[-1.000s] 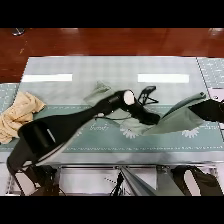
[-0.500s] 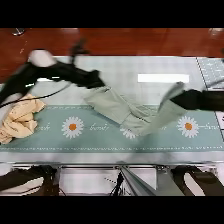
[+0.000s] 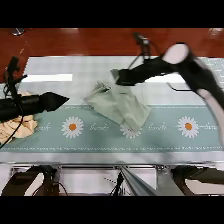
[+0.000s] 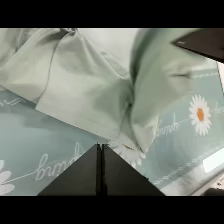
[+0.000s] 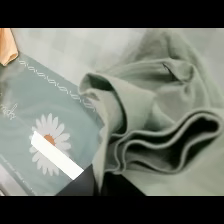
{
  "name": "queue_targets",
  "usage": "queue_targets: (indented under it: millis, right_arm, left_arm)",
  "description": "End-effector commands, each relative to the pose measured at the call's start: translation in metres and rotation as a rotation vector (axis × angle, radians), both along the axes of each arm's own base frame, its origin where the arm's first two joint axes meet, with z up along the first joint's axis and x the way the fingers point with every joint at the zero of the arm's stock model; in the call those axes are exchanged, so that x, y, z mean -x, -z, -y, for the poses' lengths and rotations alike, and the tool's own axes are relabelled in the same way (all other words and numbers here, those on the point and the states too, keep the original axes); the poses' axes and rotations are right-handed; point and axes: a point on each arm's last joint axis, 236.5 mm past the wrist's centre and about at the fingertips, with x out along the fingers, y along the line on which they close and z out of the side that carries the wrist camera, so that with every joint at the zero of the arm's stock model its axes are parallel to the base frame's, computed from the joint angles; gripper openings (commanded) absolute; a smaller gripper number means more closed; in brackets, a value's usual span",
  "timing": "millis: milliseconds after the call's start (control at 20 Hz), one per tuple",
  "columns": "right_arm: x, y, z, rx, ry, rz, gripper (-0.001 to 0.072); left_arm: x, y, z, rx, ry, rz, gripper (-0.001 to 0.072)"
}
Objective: Fold the shirts.
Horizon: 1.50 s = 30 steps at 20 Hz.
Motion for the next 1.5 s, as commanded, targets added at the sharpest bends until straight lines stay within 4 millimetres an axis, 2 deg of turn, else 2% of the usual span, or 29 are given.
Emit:
queue_targets:
  millis: [0,200,350,400,450,500,600,700,800,850,950,1000,1050,1100,1150,1200,1250,1350,1450]
  right_arm:
    - [-0.018,0.038,-0.049,-0.030,-0.034,-0.061,0.0022]
    - [-0.030,0.048,-0.063,-0.070,-0.021,-0.094,0.0022]
    - [-0.027,0.052,-0.066,-0.066,-0.022,-0.113,0.0023]
    - [-0.023,0.053,-0.068,-0.063,-0.035,-0.117,0.0065]
    - [-0.018,0.054,-0.071,-0.060,-0.050,-0.127,0.0396]
    - [-0.010,0.055,-0.073,-0.050,-0.088,-0.126,0.0631]
    - [-0.004,0.054,-0.058,-0.022,-0.105,-0.161,0.0629]
    - [0.001,0.043,-0.025,0.013,-0.118,-0.208,0.0622]
    - [0.001,0.020,0.029,0.097,-0.106,-0.190,0.0622]
    - [-0.001,0.005,0.065,0.167,-0.075,-0.153,0.0622]
    - [0.001,-0.031,0.130,0.260,0.032,-0.049,0.0622]
    - [0.004,-0.045,0.157,0.269,0.110,0.011,0.0622]
    - [0.012,-0.055,0.182,0.259,0.205,0.070,0.0622]
    - [0.022,-0.055,0.204,0.237,0.314,0.112,0.0622]
    - [0.038,-0.044,0.224,0.206,0.444,0.128,0.0622]
    - [0.057,-0.023,0.238,0.176,0.556,0.118,0.0623]
    - [0.081,0.007,0.244,0.134,0.657,0.082,0.0623]
    - [0.123,0.068,0.236,0.020,0.788,-0.047,0.0624]
    - [0.151,0.110,0.212,-0.118,0.836,-0.203,0.0624]
  left_arm:
    - [0.006,0.013,-0.010,-0.038,-0.019,-0.003,0.0018]
    - [0.003,0.021,-0.010,-0.036,-0.021,-0.031,0.0018]
    - [0.001,0.025,-0.011,-0.036,-0.025,-0.041,0.0018]
    - [0.000,0.026,-0.011,-0.036,-0.030,-0.042,0.0018]
    - [-0.001,0.029,-0.012,-0.035,-0.037,-0.044,0.0018]
    - [-0.002,0.033,-0.013,-0.035,-0.044,-0.049,0.0018]
    - [-0.002,0.042,-0.014,-0.034,-0.058,-0.066,0.0018]
    - [-0.001,0.051,-0.015,-0.034,-0.059,-0.092,0.0018]
    - [0.001,0.060,-0.015,-0.036,-0.058,-0.114,0.0018]
    - [0.002,0.063,-0.015,-0.035,-0.060,-0.121,0.0018]
    - [0.004,0.071,-0.015,-0.035,-0.062,-0.138,0.0018]
    - [0.006,0.074,-0.015,-0.035,-0.062,-0.146,0.0018]
    - [0.008,0.078,-0.015,-0.035,-0.062,-0.156,0.0018]
    - [0.010,0.081,-0.015,-0.035,-0.062,-0.165,0.0019]
    - [0.012,0.085,-0.015,-0.034,-0.062,-0.175,0.0019]
    - [0.013,0.088,-0.015,-0.034,-0.062,-0.183,0.0018]
    - [0.015,0.090,-0.015,-0.033,-0.061,-0.189,0.0019]
    - [0.015,0.091,-0.014,-0.033,-0.061,-0.192,0.0018]
    - [0.015,0.091,-0.014,-0.032,-0.062,-0.192,0.0019]
